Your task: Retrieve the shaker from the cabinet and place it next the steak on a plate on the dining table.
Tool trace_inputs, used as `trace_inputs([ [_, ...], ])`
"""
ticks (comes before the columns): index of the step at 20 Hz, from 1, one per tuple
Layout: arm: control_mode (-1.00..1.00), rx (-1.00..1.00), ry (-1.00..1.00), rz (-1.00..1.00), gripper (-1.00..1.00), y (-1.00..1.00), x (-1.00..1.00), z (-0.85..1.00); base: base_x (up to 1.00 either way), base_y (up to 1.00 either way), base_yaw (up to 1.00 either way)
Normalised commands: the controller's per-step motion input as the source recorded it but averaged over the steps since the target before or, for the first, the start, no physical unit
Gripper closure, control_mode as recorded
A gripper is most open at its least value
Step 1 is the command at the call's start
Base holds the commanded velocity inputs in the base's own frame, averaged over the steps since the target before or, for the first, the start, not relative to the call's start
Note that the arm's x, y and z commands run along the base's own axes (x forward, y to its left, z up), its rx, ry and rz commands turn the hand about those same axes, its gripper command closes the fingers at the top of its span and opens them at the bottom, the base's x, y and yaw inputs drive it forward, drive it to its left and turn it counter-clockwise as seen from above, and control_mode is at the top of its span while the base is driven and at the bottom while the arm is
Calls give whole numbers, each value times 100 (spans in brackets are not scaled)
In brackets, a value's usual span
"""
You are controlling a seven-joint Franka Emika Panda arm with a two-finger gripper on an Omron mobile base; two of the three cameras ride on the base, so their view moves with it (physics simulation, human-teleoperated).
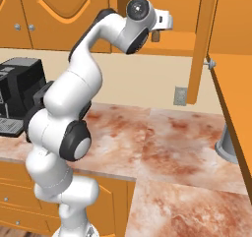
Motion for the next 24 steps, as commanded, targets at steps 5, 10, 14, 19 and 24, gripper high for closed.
trace_inputs([
  [5,-100,0,0,0,-100,-13,32,0,0,0,0],
  [10,-100,1,2,1,-100,-9,36,0,0,0,0],
  [14,-100,3,1,4,-100,-15,38,-1,0,0,0],
  [19,-100,3,1,5,-100,-3,30,-1,0,0,0],
  [24,-100,3,1,5,-100,0,23,-4,0,0,0],
])
